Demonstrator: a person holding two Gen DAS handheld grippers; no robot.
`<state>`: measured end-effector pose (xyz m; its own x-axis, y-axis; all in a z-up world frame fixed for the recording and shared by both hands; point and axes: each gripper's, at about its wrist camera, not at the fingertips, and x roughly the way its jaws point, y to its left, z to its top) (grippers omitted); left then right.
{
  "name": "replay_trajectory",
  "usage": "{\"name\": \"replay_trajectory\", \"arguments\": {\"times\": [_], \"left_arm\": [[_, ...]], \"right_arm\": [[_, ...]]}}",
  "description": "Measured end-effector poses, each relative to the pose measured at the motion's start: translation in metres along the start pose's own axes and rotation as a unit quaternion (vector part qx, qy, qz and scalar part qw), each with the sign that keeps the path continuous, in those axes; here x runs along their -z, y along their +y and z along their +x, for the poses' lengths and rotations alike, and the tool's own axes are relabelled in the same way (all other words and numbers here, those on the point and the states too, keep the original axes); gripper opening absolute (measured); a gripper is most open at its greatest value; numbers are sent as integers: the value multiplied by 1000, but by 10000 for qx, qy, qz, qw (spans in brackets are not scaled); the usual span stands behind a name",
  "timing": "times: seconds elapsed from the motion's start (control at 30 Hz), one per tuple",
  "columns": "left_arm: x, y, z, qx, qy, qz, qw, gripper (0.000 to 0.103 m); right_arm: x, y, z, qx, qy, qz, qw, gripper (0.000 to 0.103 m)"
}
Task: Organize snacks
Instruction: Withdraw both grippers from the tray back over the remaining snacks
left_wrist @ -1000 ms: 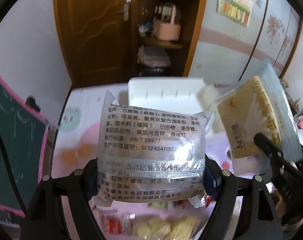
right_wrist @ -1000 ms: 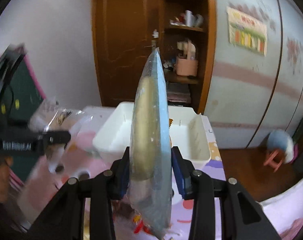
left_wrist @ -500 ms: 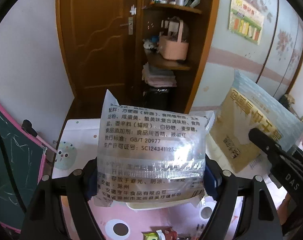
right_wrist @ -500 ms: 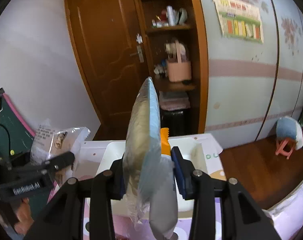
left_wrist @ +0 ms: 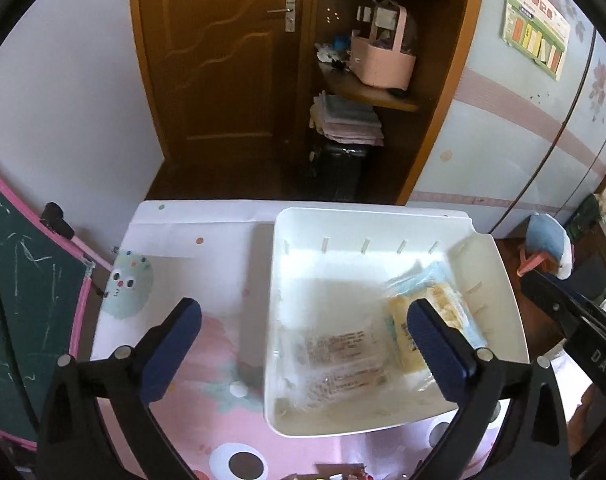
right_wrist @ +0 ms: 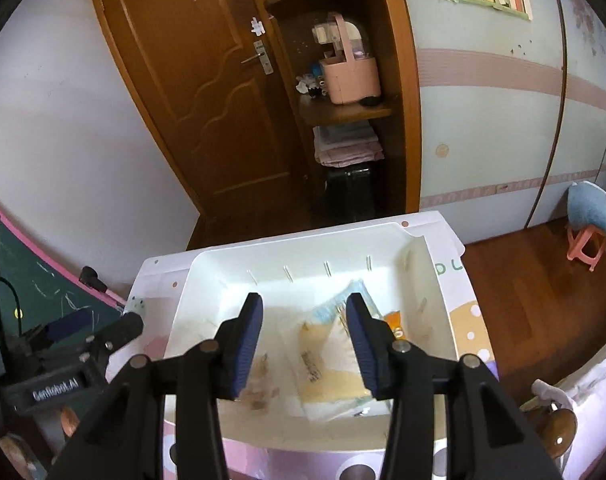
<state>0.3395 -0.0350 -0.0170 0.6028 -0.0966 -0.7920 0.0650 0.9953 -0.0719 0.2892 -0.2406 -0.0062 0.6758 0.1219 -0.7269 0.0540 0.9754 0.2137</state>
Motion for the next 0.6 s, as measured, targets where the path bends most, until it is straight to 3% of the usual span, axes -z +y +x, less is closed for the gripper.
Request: {"name": "replay_trajectory", "arguments": {"times": [0.2, 0.37, 0.5, 0.6], "left_arm": [[7, 9, -31, 57, -285, -116, 9995, 102], [18, 17, -74, -183, -623, -254, 9976, 102], [30, 29, -110, 81, -601, -479, 9970, 102], [43, 38, -138, 182, -630, -553, 9963, 102]], "right_arm": [[6, 5, -20, -13, -27, -110, 9999, 44], [10, 17, -50, -21, -76, -261, 9996, 44], [22, 34, -99, -89, -268, -395, 9988, 44], [30, 40, -120, -106, -357, -443, 9983, 52]]}}
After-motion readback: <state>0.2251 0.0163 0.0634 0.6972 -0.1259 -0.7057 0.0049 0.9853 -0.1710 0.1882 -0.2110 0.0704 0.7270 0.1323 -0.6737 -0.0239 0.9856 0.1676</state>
